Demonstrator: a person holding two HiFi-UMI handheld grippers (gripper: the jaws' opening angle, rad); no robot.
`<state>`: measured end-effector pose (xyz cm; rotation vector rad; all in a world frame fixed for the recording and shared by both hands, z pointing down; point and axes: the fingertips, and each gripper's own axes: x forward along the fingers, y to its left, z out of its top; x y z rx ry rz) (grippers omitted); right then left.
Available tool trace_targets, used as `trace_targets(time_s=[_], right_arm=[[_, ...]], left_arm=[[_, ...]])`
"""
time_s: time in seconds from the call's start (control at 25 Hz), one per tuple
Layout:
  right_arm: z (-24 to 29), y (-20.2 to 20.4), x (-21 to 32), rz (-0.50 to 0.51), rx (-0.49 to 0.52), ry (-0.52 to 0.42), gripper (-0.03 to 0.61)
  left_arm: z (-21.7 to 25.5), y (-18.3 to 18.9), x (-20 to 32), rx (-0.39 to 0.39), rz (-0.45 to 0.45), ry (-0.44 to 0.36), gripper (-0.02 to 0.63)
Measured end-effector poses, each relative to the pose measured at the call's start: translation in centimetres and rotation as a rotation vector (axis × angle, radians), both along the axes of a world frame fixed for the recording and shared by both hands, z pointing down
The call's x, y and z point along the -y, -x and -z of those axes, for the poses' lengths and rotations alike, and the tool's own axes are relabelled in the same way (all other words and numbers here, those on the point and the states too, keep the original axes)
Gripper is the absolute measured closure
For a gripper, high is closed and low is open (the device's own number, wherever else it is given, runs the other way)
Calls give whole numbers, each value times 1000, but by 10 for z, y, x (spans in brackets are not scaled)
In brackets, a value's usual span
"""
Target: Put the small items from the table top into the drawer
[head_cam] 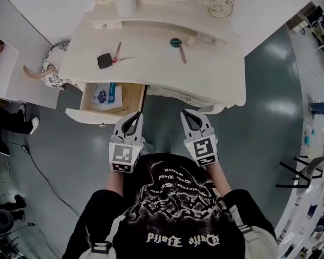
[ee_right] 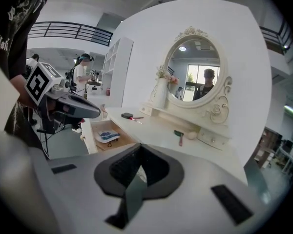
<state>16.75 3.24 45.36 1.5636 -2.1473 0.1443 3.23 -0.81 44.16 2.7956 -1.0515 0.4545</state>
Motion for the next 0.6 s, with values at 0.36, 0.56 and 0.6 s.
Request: trace_targets(time_s=[0.36, 0.56, 0.6], right_arm=[[-3, 25, 26, -81, 5, 3, 568], [-5, 45, 38, -83, 3, 7, 568], [-5, 47, 40, -86, 5, 6, 568]], left_arm=[[0, 21, 38, 0, -86, -8, 598], [-6, 40, 51, -4, -88, 6, 598], [-6, 42, 52, -4, -91, 7, 598]])
